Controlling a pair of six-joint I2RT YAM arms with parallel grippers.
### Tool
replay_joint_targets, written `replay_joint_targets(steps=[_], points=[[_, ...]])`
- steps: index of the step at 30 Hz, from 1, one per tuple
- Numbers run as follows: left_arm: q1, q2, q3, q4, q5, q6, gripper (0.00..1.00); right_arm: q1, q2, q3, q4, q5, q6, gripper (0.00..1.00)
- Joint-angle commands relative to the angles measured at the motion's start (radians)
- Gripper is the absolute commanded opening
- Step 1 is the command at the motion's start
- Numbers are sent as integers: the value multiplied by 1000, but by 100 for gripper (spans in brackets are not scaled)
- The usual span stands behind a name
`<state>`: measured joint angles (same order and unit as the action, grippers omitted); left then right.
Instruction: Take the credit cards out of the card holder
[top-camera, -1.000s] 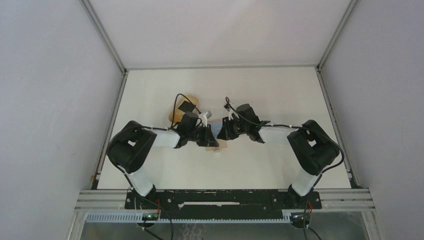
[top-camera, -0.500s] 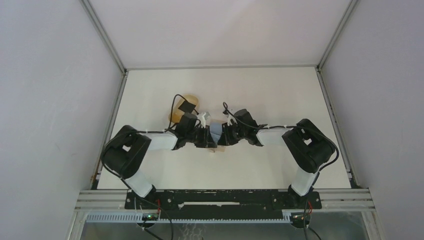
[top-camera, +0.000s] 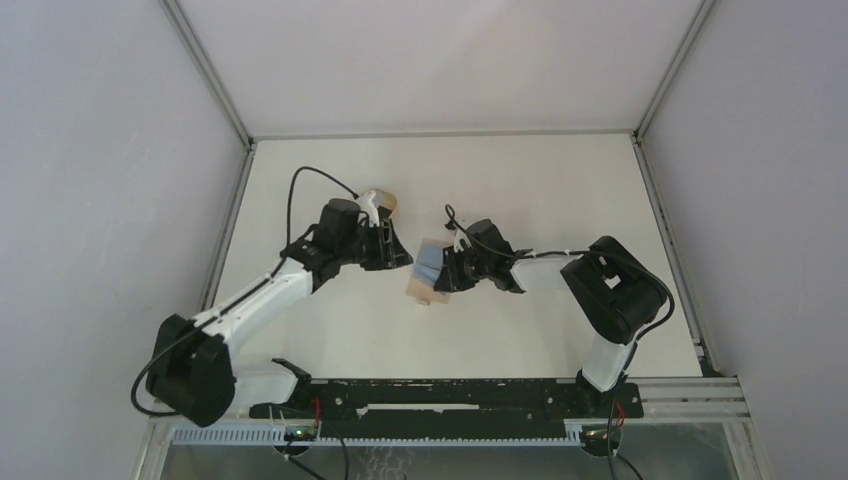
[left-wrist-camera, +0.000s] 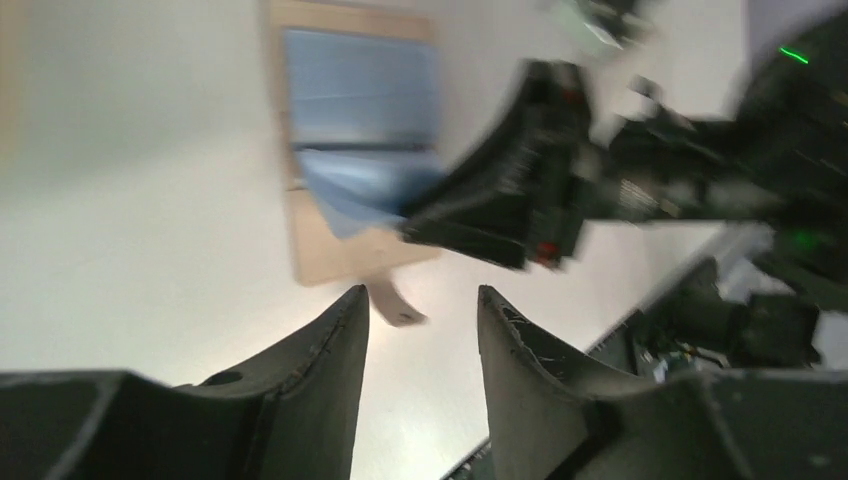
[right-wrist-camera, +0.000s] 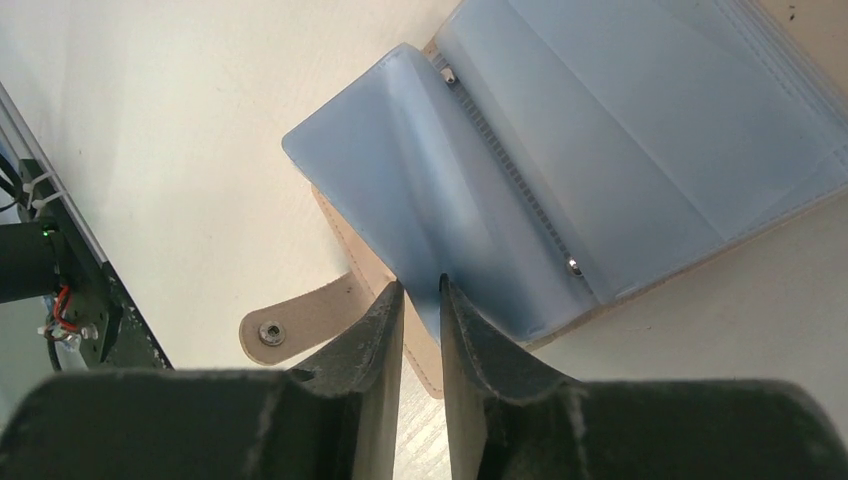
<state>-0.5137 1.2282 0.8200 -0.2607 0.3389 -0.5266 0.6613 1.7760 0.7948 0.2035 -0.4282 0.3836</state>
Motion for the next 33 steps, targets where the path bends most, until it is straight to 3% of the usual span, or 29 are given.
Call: replay_joint_targets(steps=[1,8,17,23,29,33], points=[[77,160,34,-17,-68,-24,48,31,23,-11,-136,81,-70,30],[73,319,91,141,-5,-95,47,36,-16,-11,-240,91,-130,34],[15,356,83,153,-1,-94,46,37,4,-5,-253,67,-129,37],[-76,435,26,164,-75,-89,45,28,8,3,-253,44,-120,40],[-95,487,-28,194,-101,-107,43,-46,-70,-2,-234,-14,-97,41],[-95,510,-51,203,-114,-105,43,-175,-185,-29,-134,-83,-43,44]])
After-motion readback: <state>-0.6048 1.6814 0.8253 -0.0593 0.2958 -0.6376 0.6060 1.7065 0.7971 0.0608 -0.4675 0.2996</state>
